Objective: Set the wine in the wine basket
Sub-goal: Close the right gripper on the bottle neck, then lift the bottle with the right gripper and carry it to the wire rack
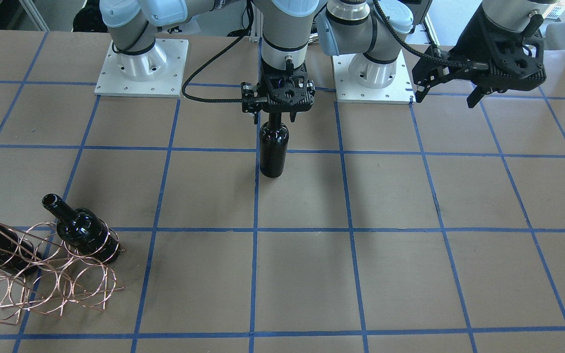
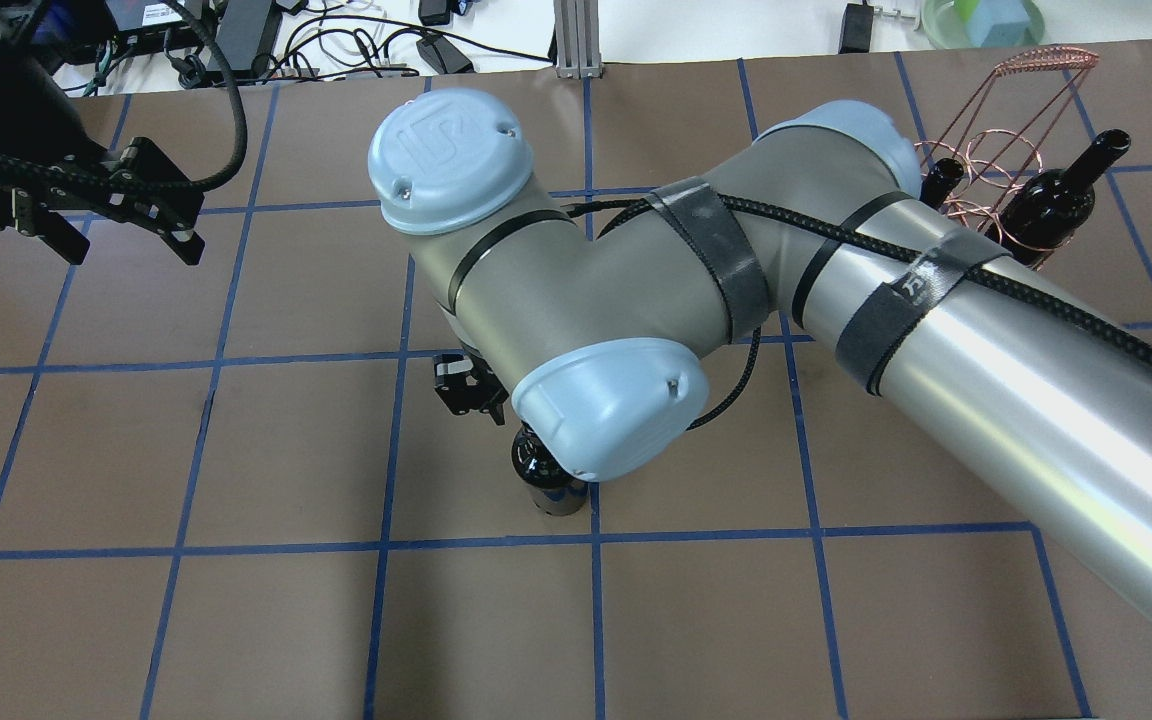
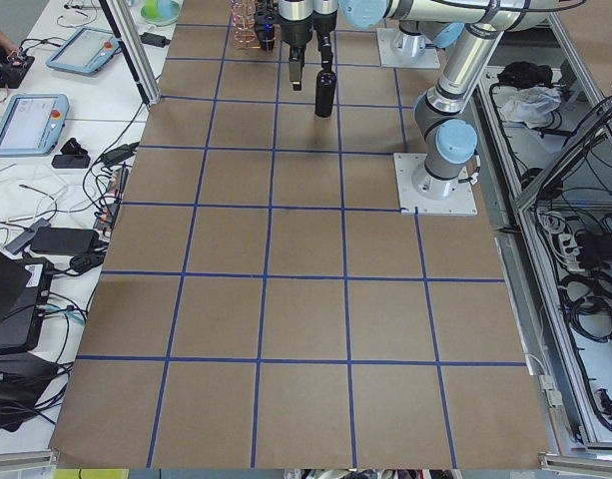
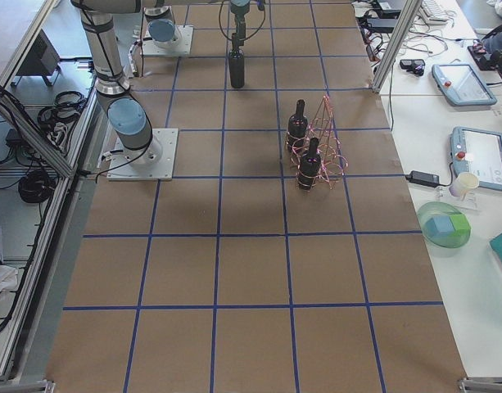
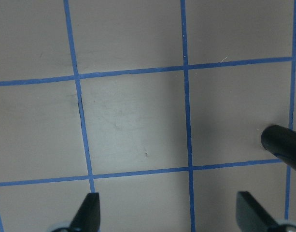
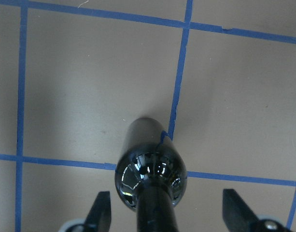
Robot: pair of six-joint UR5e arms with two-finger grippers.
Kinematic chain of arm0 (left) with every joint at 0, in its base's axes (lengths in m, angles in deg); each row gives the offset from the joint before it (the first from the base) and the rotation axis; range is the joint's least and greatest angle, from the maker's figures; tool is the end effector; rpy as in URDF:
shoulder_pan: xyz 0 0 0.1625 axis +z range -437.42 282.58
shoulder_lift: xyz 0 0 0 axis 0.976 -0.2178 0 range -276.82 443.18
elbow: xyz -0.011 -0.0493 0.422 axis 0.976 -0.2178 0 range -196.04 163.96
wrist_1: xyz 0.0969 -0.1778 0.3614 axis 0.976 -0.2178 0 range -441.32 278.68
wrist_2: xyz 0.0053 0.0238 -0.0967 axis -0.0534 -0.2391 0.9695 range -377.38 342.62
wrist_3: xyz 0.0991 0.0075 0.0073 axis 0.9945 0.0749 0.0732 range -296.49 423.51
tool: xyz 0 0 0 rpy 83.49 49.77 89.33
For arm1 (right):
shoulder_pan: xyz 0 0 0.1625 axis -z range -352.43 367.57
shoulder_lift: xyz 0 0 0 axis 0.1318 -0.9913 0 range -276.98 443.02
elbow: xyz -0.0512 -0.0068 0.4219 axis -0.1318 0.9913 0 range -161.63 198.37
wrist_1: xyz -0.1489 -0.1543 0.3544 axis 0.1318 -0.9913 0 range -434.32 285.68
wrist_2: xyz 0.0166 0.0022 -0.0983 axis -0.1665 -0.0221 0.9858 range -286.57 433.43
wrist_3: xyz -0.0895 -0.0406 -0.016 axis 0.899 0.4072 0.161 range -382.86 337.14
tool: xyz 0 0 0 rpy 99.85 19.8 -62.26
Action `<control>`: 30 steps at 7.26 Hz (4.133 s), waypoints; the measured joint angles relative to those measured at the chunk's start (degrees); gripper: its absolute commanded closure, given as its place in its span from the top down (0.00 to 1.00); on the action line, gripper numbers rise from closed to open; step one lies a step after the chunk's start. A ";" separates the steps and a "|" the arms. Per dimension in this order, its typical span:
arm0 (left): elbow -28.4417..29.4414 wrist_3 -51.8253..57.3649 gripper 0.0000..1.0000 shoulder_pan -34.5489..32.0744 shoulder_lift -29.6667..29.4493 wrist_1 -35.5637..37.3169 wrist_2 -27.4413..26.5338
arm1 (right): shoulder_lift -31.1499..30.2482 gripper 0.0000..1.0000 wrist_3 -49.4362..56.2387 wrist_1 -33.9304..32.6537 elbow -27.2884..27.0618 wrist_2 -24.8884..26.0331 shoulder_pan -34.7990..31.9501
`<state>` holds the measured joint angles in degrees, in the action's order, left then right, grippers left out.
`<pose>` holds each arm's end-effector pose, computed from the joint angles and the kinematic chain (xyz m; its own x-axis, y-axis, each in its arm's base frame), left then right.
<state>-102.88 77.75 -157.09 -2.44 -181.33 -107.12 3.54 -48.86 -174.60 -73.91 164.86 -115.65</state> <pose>-0.0506 -0.4683 0.5339 -0.9976 0.0678 0.0151 0.0684 0.9968 0.0406 0.4136 -0.3928 0.3897 -0.9911 -0.1268 0.0417 -0.1256 0.9917 0.0286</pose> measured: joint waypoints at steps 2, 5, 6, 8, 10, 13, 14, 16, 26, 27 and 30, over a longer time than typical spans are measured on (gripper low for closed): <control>0.00 0.06 1.00 0.03 0.01 0.03 0.00 | 0.08 0.72 0.03 0.25 -0.12 -0.10 0.00; 0.00 0.03 1.00 0.09 0.01 0.02 -0.02 | 0.45 0.61 0.87 0.37 -0.49 -0.23 0.00; 0.00 0.03 1.00 0.11 0.01 0.00 -0.06 | 0.85 0.53 1.25 0.17 -0.51 -0.27 0.00; 0.00 0.04 1.00 0.10 0.01 0.00 -0.08 | 1.57 0.06 1.51 -0.24 -0.49 -0.47 0.09; 0.00 0.04 1.00 0.11 0.01 0.00 -0.09 | 1.57 0.00 1.69 -0.29 0.02 -2.11 0.48; 0.00 0.08 1.00 0.12 0.01 -0.03 -0.15 | 1.34 0.66 1.74 -0.25 0.43 -4.20 0.98; 0.00 0.08 1.00 0.12 0.01 -0.01 -0.16 | 1.32 0.71 1.74 -0.42 0.48 -4.52 1.13; 0.00 0.09 1.00 0.11 0.01 -0.06 -0.18 | 1.29 0.72 1.74 -0.76 0.52 -4.61 1.21; 0.00 0.08 1.00 0.12 0.01 -0.09 -0.18 | 1.44 0.00 1.29 2.77 0.55 -6.45 1.34; 0.00 0.07 1.00 0.12 0.01 -0.09 -0.18 | 1.28 0.00 1.51 2.89 0.76 -6.44 1.89; 0.00 0.06 1.00 0.12 0.07 -0.09 -0.18 | -1.05 0.00 7.46 12.23 6.74 -6.06 7.36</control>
<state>-102.88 77.80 -156.96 -2.37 -181.42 -107.30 2.49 -41.40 -162.37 -67.17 158.81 -108.28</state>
